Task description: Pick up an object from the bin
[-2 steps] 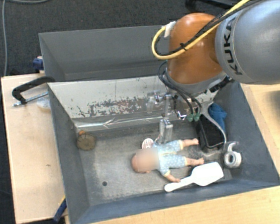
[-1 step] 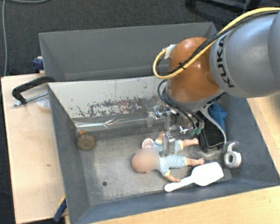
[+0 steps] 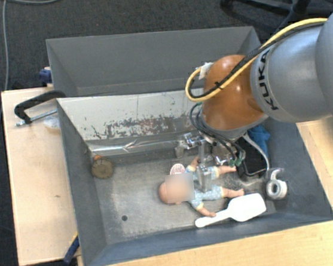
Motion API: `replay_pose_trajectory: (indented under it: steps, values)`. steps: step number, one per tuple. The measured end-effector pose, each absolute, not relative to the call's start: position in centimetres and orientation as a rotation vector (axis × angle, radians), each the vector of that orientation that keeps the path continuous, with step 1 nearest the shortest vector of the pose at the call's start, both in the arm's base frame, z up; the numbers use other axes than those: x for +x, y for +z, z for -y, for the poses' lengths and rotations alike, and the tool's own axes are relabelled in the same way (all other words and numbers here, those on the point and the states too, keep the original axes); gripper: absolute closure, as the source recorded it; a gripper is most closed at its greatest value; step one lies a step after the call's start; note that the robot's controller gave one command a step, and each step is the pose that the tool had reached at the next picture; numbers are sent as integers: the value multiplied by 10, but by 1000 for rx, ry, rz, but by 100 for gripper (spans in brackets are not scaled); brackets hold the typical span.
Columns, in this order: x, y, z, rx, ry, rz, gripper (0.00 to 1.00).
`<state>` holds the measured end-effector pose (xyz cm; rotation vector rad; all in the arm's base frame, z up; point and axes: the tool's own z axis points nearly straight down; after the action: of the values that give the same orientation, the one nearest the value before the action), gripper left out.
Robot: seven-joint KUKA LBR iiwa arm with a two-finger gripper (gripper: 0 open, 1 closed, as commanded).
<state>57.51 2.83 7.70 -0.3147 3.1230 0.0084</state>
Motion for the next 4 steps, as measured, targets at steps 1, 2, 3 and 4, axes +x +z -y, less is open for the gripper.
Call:
replay_pose_trajectory:
  steps: [1,2,3,4]
  values:
    - [573,76,-15,-476,5,-3096,0]
    - [567,74,-14,-888,10,-3003,0]
    - [560,73,-4,-964,11,-2978,0]
    - [552,73,-1,-573,10,-3078,0]
